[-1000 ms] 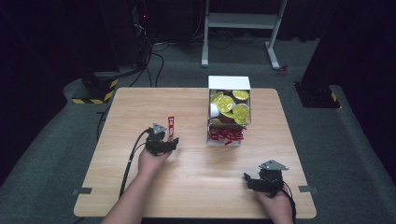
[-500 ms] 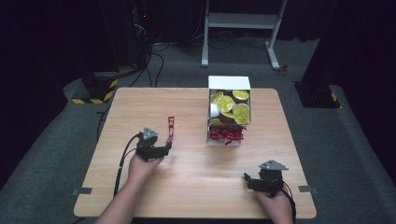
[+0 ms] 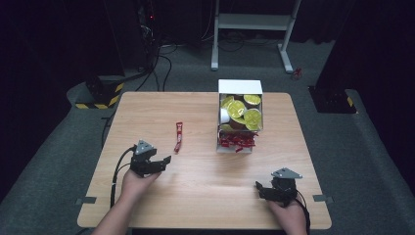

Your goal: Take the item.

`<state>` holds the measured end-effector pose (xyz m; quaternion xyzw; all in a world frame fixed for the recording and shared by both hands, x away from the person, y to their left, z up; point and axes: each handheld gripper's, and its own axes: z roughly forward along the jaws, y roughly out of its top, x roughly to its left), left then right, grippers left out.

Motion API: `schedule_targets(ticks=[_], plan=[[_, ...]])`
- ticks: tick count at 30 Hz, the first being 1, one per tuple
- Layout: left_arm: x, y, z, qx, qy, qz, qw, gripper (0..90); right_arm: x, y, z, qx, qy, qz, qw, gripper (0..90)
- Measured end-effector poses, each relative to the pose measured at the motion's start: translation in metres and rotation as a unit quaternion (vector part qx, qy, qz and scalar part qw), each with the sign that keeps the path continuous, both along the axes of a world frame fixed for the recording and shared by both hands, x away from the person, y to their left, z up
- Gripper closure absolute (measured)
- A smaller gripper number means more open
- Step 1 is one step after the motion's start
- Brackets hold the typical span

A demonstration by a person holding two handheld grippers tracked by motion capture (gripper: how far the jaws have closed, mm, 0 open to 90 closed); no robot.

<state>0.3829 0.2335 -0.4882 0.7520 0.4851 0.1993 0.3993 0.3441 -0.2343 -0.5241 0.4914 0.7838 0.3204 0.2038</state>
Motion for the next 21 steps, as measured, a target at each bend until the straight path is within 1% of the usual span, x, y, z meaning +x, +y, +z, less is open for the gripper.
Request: schedule_targets(ticks=[1, 4, 5, 7, 8, 10, 13, 14, 16, 17, 18, 19, 21], plan=[[-0.003, 0.003, 0.0, 0.006, -0.001, -0.001, 1.0, 29.1, 0.0, 0.0, 0.0, 0.0, 0.0, 0.0, 1.0, 14.2], [-0.01, 0.011, -0.001, 0.01, 0.003, -0.002, 0.9999, 29.0, 0.0, 0.0, 0.0, 0.0, 0.0, 0.0, 1.0, 14.2], [-0.012, 0.013, -0.002, 0.005, 0.007, -0.002, 1.0, 29.0, 0.0, 0.0, 0.0, 0.0, 0.0, 0.0, 1.0, 14.2], [-0.017, 0.02, -0.004, 0.011, 0.016, -0.007, 0.9998, 30.4, 0.0, 0.0, 0.0, 0.0, 0.0, 0.0, 1.0, 14.2], [-0.02, 0.023, -0.005, 0.008, 0.021, -0.006, 0.9997, 30.4, 0.0, 0.0, 0.0, 0.0, 0.0, 0.0, 1.0, 14.2], [-0.026, 0.028, -0.01, 0.008, 0.027, -0.005, 0.9996, 30.0, 0.0, 0.0, 0.0, 0.0, 0.0, 0.0, 1.0, 14.2], [-0.038, 0.037, -0.019, 0.036, 0.034, -0.009, 0.9987, 28.6, 0.0, 0.0, 0.0, 0.0, 0.0, -0.001, 1.0, 14.2], [-0.041, 0.038, -0.021, 0.039, 0.036, -0.009, 0.9985, 28.2, 0.0, 0.0, 0.0, 0.0, 0.0, -0.001, 1.0, 14.2], [-0.049, 0.045, -0.03, 0.061, 0.043, -0.017, 0.9971, 27.1, 0.0, 0.0, 0.0, 0.0, 0.0, -0.001, 1.0, 14.2], [-0.052, 0.048, -0.033, 0.067, 0.045, -0.017, 0.9966, 25.8, 0.0, 0.0, 0.0, 0.0, 0.0, -0.001, 1.0, 14.2], [-0.056, 0.052, -0.037, 0.075, 0.033, -0.02, 0.9964, 25.0, 0.0, 0.0, 0.0, 0.0, 0.0, -0.001, 1.0, 14.2], [-0.061, 0.059, -0.039, 0.069, 0.02, -0.016, 0.9973, 22.7, 0.0, 0.0, 0.0, 0.0, 0.0, -0.001, 1.0, 14.2], [-0.062, 0.064, -0.04, 0.067, 0.024, -0.007, 0.9974, 18.0, 0.0, 0.0, 0.0, 0.0, 0.0, -0.001, 1.0, 14.2]])
